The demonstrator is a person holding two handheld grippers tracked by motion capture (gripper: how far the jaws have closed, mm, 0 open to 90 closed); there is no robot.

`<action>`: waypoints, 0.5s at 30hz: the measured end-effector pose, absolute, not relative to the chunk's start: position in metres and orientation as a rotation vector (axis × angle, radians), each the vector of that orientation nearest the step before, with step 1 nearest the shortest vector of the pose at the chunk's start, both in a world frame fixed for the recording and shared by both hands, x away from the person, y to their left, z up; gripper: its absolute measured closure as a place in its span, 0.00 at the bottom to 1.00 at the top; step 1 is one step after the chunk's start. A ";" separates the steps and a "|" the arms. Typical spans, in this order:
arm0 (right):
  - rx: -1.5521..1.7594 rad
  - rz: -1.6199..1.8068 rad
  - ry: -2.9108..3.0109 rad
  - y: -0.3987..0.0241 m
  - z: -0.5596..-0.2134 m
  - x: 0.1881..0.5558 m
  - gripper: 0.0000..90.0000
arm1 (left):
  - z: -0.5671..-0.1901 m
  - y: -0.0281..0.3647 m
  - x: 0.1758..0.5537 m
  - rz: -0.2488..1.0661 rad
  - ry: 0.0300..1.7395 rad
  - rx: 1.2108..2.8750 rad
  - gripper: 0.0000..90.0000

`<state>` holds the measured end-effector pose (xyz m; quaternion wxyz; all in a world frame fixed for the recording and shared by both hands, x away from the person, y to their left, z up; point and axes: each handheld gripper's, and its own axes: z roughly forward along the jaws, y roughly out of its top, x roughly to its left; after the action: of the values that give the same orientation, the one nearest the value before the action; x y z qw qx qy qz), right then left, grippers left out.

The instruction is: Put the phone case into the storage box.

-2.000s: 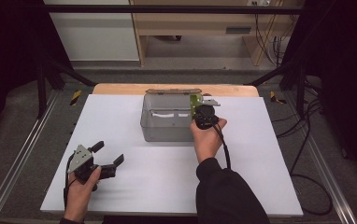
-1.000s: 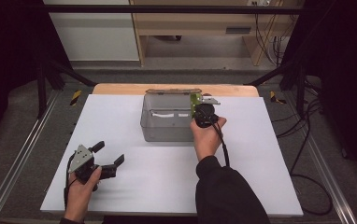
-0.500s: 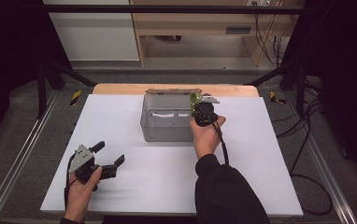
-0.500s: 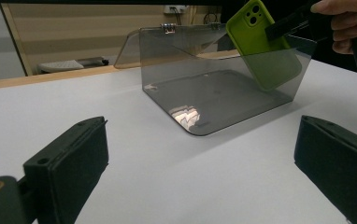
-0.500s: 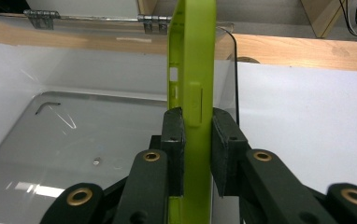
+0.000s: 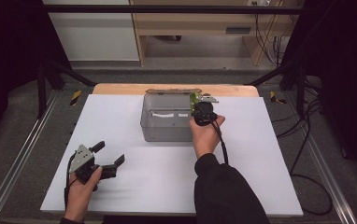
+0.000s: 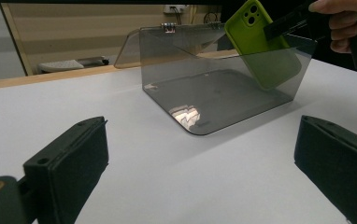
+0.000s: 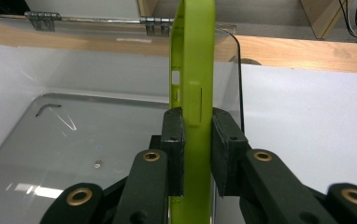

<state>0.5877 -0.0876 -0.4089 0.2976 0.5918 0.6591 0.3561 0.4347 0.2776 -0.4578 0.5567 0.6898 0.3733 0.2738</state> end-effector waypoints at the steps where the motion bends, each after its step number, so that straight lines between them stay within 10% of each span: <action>1: 1.573 0.946 1.752 -0.088 -0.409 0.588 0.85 | -0.458 0.278 0.435 0.646 0.881 1.628 0.03; 15: 1.563 0.964 1.735 -0.090 -0.406 0.586 0.76 | -0.458 0.277 0.435 0.646 0.880 1.630 0.03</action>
<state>0.5861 -0.0899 -0.4064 0.3027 0.5897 0.6544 0.3638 0.4349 0.2773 -0.4578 0.5564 0.6904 0.3728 0.2736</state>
